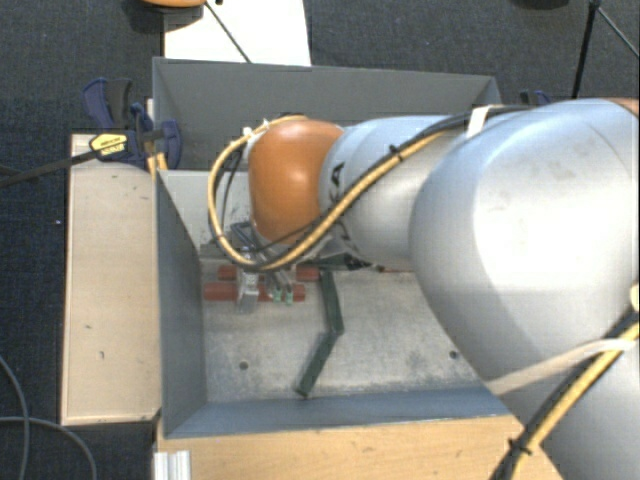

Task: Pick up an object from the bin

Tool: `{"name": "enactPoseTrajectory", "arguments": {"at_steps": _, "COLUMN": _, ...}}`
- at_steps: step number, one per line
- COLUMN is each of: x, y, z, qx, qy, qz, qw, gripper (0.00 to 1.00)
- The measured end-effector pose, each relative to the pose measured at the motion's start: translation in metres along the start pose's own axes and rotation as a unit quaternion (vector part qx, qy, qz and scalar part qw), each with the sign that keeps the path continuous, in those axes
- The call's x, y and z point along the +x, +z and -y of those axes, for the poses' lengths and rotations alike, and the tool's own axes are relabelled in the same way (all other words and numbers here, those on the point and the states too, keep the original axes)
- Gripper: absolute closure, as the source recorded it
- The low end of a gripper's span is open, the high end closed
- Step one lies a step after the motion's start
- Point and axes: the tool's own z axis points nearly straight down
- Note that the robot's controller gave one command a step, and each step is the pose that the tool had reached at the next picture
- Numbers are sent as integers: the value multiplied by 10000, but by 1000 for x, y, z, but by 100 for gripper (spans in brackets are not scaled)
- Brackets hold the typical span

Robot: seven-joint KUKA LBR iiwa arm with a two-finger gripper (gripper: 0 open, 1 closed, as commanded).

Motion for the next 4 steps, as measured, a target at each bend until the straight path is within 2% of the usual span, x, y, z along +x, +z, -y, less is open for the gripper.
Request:
{"name": "enactPoseTrajectory", "arguments": {"at_steps": 2, "x": 1, "y": -11, "z": 1, "qx": 13, "qy": 4, "qz": -29, "qw": 10000, "gripper": 100}}
{"name": "enactPoseTrajectory", "arguments": {"at_steps": 3, "x": 2, "y": -32, "z": 1, "qx": 22, "qy": 6, "qz": -49, "qw": 10000, "gripper": 100}}
{"name": "enactPoseTrajectory", "arguments": {"at_steps": 4, "x": 0, "y": -54, "z": 0, "qx": 3, "qy": 8, "qz": -8, "qw": 10000, "gripper": 100}}
